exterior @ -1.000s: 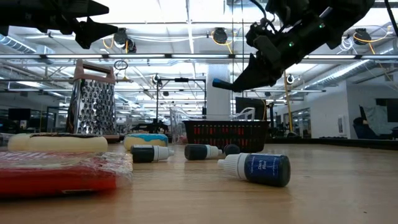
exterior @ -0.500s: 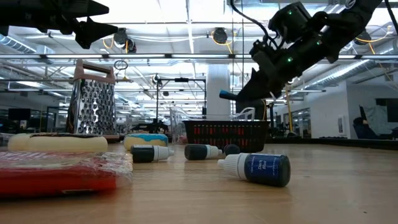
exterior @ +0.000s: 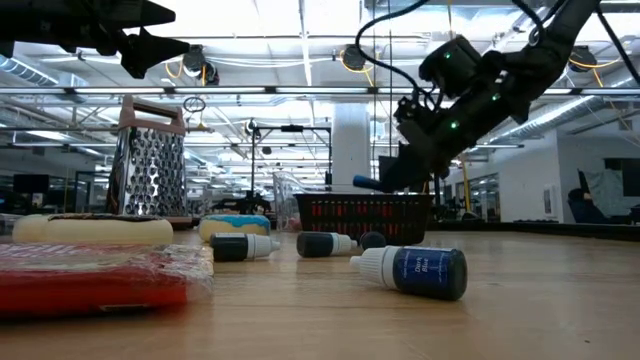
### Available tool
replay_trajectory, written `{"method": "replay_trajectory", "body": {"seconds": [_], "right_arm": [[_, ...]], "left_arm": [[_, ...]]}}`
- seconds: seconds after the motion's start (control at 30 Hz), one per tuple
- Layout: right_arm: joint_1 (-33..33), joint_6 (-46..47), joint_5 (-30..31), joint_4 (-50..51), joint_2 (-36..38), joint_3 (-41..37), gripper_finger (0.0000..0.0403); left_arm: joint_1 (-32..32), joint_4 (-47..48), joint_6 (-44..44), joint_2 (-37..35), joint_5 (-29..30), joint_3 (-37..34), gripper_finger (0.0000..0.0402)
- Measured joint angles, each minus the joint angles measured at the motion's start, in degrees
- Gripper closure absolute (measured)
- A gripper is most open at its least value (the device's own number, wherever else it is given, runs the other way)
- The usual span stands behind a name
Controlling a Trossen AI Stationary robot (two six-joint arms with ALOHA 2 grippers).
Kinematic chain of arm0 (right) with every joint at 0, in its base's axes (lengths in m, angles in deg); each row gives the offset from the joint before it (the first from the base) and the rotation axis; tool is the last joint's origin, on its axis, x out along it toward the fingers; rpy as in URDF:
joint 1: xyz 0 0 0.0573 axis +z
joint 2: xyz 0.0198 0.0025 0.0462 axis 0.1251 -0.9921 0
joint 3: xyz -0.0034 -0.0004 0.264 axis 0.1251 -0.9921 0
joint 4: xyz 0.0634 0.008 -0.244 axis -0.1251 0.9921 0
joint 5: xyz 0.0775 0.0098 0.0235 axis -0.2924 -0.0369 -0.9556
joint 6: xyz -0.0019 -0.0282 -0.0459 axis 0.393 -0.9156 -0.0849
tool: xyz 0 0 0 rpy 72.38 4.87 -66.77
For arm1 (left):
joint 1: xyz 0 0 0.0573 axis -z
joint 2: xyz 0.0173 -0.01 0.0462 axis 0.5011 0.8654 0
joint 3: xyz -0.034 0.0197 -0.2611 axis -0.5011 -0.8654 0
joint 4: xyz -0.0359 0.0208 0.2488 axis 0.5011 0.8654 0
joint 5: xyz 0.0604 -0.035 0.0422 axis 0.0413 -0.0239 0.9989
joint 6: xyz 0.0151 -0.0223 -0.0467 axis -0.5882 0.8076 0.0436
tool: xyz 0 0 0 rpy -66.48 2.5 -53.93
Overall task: Pick & Place Food Item
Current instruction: Put the top dark blue food coloring into the red bin
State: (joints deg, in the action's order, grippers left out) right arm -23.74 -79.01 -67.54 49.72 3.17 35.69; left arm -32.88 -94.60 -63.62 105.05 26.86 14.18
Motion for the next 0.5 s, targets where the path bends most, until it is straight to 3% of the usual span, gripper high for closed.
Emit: {"method": "replay_trajectory", "body": {"seconds": [0.5], "right_arm": [[0.0,0.0,0.0,-0.3,-1.8,0.0,0.032]], "left_arm": [[0.0,0.0,0.0,0.0,0.0,0.0,0.0091]]}}
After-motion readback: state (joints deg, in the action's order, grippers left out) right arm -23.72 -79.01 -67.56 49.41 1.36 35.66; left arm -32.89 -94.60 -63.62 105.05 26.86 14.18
